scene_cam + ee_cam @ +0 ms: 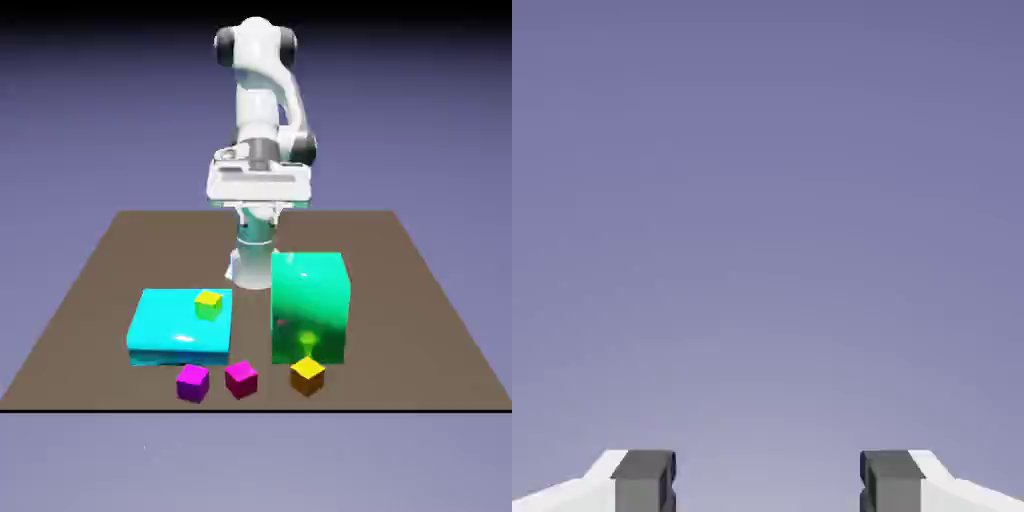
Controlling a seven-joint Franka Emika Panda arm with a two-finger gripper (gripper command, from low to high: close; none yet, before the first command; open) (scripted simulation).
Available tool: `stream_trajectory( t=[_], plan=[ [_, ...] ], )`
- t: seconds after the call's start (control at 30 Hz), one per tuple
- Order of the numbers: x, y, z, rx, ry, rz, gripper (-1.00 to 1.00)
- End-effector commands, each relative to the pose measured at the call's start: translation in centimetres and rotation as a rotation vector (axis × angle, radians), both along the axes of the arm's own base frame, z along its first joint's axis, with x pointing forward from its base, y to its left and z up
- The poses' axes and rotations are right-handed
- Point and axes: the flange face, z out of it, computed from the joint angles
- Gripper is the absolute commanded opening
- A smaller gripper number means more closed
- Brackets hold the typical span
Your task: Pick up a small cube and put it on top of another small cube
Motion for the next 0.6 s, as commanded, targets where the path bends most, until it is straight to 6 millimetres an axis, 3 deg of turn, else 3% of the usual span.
stream_trajectory(
  t=[0.0,0.3,0.57],
  plan=[
    [0.9,0.5,-0.5,-0.015,0.044,0.018,0.00],
    [8.2,5.5,-6.5,-0.155,0.433,0.171,0.00],
    [12.5,9.9,-13.5,-0.282,0.767,0.294,0.00]
  ],
)
